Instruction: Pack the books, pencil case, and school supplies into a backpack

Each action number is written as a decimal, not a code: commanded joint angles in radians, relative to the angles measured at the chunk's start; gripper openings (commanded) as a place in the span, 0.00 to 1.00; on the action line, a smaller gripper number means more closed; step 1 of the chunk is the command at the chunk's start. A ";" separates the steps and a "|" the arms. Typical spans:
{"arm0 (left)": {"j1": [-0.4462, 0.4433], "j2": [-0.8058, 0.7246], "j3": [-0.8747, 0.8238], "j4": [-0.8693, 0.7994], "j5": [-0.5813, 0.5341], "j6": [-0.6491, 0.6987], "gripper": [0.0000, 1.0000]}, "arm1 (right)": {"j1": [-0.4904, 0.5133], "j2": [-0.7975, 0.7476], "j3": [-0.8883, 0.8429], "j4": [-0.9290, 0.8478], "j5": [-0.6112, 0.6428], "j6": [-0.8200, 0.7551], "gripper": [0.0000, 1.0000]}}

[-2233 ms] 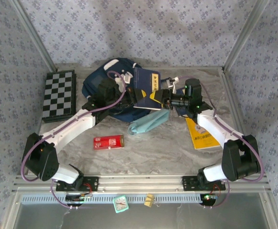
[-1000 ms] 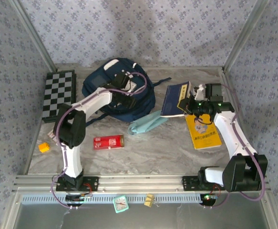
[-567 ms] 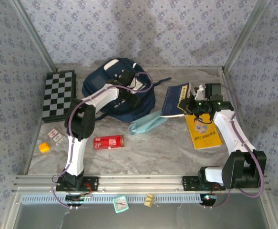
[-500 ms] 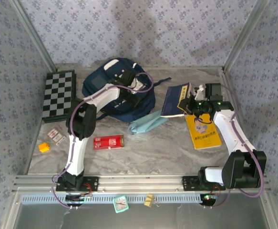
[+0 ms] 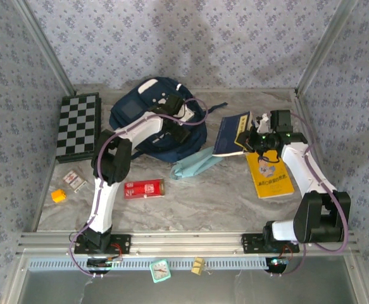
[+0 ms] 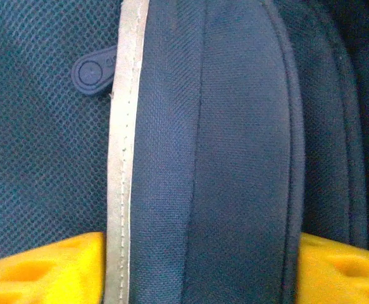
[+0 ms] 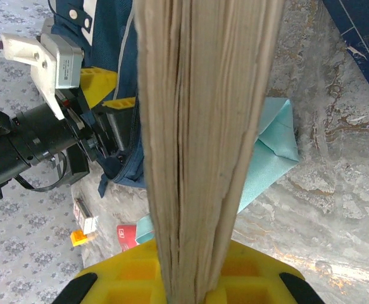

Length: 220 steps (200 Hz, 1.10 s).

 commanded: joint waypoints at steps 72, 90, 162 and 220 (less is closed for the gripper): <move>0.004 -0.116 -0.024 0.008 -0.015 0.037 0.00 | -0.006 -0.024 0.027 0.009 -0.038 -0.018 0.01; -0.008 -0.182 -0.057 0.016 -0.042 0.034 0.00 | -0.005 -0.036 0.033 -0.006 -0.035 -0.022 0.02; -0.019 -0.425 -0.124 -0.030 -0.187 0.013 0.00 | 0.138 -0.014 0.063 0.023 -0.086 0.072 0.02; 0.007 -0.413 0.005 -0.038 -0.218 0.041 0.00 | 0.283 0.012 0.090 0.079 0.002 0.133 0.02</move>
